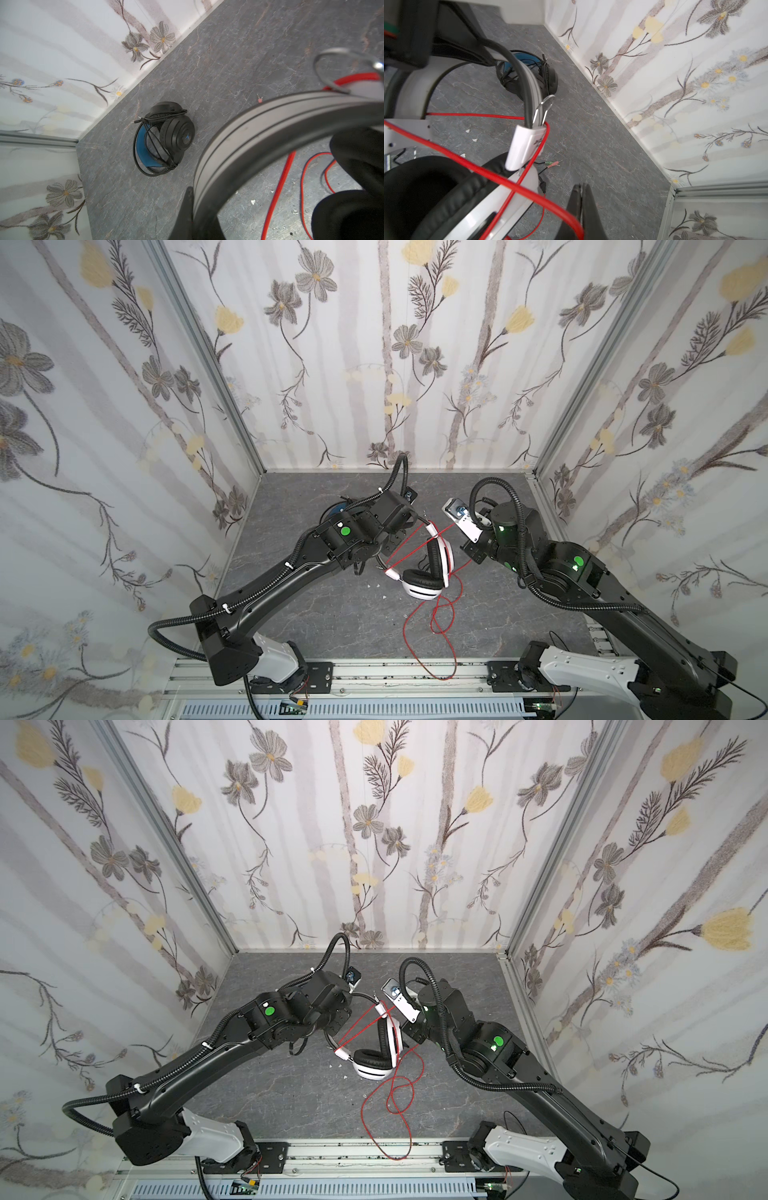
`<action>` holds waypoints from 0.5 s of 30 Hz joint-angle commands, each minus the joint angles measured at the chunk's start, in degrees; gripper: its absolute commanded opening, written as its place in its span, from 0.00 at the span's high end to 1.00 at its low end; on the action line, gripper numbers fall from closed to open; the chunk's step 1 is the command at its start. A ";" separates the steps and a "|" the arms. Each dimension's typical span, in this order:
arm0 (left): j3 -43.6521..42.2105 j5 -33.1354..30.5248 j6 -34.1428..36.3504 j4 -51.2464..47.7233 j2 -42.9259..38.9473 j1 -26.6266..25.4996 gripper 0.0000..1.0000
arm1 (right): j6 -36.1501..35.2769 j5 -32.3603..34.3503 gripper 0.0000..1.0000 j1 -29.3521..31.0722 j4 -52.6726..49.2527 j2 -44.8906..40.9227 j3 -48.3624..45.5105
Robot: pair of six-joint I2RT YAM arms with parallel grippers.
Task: Wrap the headphones
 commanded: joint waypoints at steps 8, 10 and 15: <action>4.29 7.36 -0.80 -3.06 2.75 -2.20 1.00 | 2.03 -3.48 0.95 -4.61 6.60 0.63 1.52; 4.56 7.35 -0.79 -3.13 3.09 -2.53 1.00 | 2.30 -3.91 0.94 -4.97 7.28 0.42 1.42; 4.87 7.02 -0.79 -2.95 3.18 -2.75 1.00 | 3.29 -5.35 0.95 -6.61 7.71 0.54 0.20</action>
